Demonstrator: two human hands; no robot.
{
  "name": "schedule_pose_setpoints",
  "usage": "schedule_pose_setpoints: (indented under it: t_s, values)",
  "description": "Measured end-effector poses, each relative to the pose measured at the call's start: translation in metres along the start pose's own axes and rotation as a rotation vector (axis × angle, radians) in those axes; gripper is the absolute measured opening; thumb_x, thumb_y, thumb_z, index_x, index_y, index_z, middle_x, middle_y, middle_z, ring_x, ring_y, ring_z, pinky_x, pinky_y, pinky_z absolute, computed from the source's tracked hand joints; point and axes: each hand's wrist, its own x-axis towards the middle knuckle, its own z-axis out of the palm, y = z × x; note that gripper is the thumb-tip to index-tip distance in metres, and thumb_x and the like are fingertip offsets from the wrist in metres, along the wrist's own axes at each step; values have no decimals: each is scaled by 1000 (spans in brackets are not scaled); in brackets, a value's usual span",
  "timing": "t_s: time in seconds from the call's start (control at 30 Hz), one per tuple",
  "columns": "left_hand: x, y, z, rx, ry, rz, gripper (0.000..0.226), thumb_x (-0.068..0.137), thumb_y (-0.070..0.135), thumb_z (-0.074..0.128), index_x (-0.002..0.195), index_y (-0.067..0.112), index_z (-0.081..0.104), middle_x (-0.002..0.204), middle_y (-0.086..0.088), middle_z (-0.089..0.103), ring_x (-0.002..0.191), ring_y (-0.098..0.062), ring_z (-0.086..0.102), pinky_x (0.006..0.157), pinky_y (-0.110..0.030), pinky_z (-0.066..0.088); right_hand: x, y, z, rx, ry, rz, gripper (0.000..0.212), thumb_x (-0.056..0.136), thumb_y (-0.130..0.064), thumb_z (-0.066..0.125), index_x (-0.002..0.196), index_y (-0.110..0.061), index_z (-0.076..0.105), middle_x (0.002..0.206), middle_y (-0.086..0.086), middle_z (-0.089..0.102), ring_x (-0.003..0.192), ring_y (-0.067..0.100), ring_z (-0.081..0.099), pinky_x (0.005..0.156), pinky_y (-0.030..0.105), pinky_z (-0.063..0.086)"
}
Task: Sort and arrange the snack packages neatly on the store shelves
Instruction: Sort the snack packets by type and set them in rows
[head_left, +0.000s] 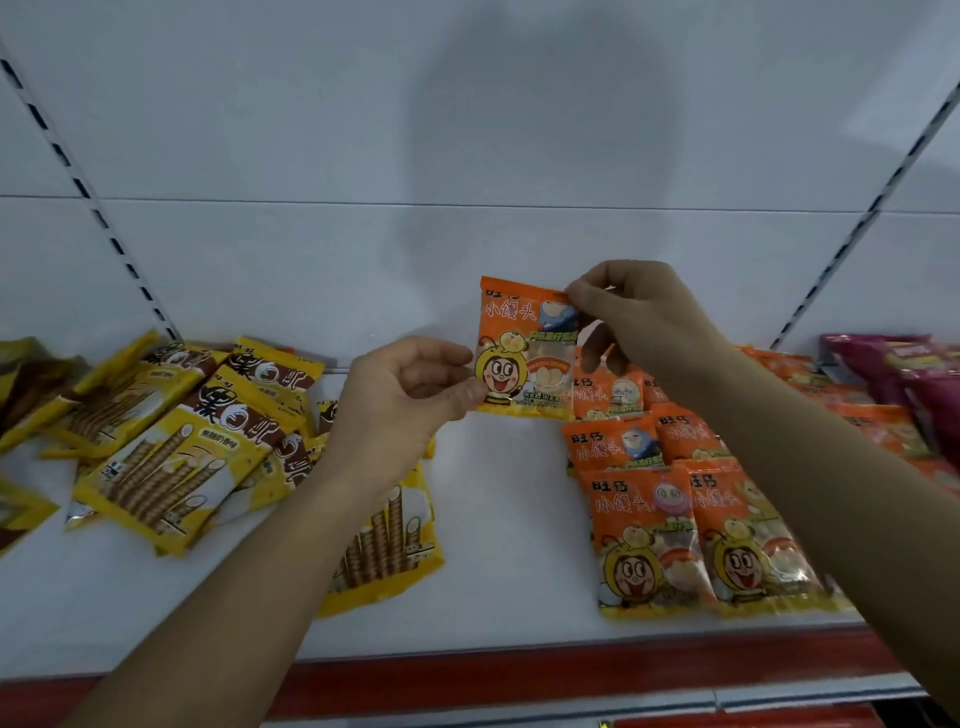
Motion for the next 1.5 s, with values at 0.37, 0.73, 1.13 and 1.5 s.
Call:
schedule_pose_setpoints:
  t_s: [0.37, 0.73, 1.13, 1.5]
  values:
    - [32, -13, 20, 699, 61, 85, 21, 78, 9, 83, 89, 17, 67, 87, 5, 71, 83, -14, 68, 71, -26, 53, 70, 28, 23, -789, -99, -208, 10, 94, -25, 71, 95, -17, 76, 92, 4, 73, 81, 22, 68, 75, 39, 60]
    - [43, -21, 47, 960, -55, 68, 15, 80, 9, 77, 91, 17, 72, 93, -2, 72, 89, -21, 68, 77, -34, 55, 70, 31, 32, -1283, -151, -327, 16, 98, -24, 62, 107, -13, 71, 103, 13, 68, 93, 35, 65, 67, 34, 43]
    - [18, -5, -46, 1205, 150, 238, 27, 94, 43, 62, 111, 23, 67, 106, -1, 72, 99, -27, 67, 77, -44, 57, 36, 2, 55, -859, -214, -405, 16, 97, -33, 62, 92, -22, 71, 86, 0, 71, 79, 24, 65, 70, 38, 57]
    - [-8, -34, -159, 1438, -108, -1, 70, 94, 74, 24, 152, 36, 37, 166, 11, 21, 154, -20, 12, 118, -56, 21, 55, -54, 218, -609, -353, -403, 34, 102, -16, 45, 129, -12, 65, 130, 12, 66, 116, 29, 63, 96, 44, 55]
